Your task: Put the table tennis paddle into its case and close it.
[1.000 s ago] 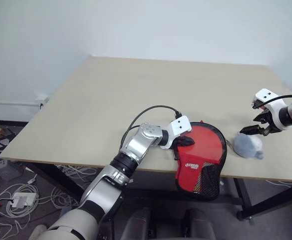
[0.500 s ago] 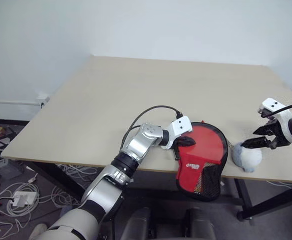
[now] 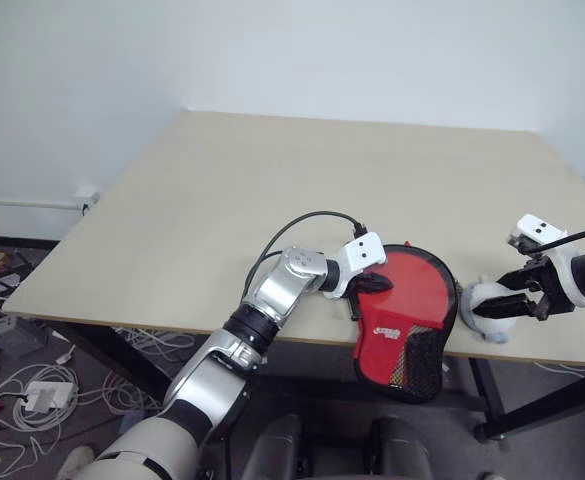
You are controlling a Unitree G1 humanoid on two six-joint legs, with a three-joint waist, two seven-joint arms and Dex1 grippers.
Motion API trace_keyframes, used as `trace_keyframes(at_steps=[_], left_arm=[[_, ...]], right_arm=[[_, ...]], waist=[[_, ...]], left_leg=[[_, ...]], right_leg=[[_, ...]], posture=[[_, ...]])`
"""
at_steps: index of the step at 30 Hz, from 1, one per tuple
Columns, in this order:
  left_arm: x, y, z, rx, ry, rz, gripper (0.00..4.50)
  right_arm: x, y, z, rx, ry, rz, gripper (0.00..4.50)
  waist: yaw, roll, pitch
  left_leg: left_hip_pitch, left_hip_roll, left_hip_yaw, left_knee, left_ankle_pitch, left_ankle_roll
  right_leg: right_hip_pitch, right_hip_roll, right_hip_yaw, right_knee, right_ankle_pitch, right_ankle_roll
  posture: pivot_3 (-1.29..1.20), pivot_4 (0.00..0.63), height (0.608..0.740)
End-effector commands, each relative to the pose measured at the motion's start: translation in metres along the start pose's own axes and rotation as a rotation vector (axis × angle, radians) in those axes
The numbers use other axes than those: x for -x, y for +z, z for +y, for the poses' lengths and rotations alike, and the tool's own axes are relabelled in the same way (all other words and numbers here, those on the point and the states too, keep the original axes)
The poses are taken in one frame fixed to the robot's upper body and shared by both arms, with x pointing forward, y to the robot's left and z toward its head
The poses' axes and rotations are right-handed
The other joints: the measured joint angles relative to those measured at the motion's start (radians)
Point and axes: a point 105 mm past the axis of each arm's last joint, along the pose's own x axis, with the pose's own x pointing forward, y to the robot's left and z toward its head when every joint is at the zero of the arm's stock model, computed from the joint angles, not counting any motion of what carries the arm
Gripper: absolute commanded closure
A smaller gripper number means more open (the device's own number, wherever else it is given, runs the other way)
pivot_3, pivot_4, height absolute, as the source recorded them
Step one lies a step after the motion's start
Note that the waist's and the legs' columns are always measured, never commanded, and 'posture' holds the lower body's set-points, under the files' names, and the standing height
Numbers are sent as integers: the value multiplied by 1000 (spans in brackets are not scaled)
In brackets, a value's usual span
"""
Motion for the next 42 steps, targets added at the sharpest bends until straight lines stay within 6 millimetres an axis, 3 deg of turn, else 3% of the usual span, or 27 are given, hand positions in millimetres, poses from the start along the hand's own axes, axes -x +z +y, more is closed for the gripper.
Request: trace_keyframes(at_steps=[1,6,9,17,21,26,30,35,42], left_arm=[[-1,-19,-1,22,-10,81,4500],[1,-16,3,17,-4,78,4500],[2,-15,6,15,0,78,4500],[5,0,15,-18,-10,32,4500],[11,20,23,-60,-16,0,4500],[15,47,28,-74,-36,-72,4500],[8,57,24,-63,-57,-110,4500],[-19,57,6,-34,-109,-146,4500],[-42,40,-8,-8,-140,-106,4500]], right_arm=[[-3,3,-7,32,-59,-21,54],[-10,-5,-15,60,-106,2,54],[-8,-10,-22,91,-143,25,582],[-6,-10,-31,155,-184,34,3216],[-8,-2,-33,160,-185,13,4031],[-11,4,-33,153,-189,-6,4031],[-14,3,-31,151,-180,-6,4031],[-17,0,-28,146,-163,-2,4031],[-17,3,-20,151,-144,-12,4031]], waist=[[0,0,0],[0,0,0],[0,0,0],[0,0,0],[0,0,0],[0,1,0],[0,1,0],[1,1,0],[3,1,0]], left_leg=[[0,-1,-1,0,0,0],[-3,-4,-8,0,4,-5],[-3,-5,-9,-1,5,-4],[-3,-8,-10,-1,7,-2],[-3,-9,-10,-1,8,0],[-5,-10,-10,-1,10,3],[-6,-10,-10,-1,11,4],[-6,-10,-10,-1,11,4],[-6,-10,-10,-2,11,4]], right_leg=[[0,-1,-1,0,0,0],[2,-2,-7,-4,1,0],[4,-3,-9,-6,2,1],[6,-4,-10,-10,5,9],[6,-5,-9,-10,4,12],[5,-6,-9,-10,7,9],[5,-6,-9,-11,7,9],[5,-6,-9,-11,8,12],[5,-6,-9,-11,8,11]], posture=[[0,0,654],[0,0,654],[0,0,654],[0,0,654],[0,0,654],[0,0,654],[0,0,654],[0,0,654],[0,0,654]])
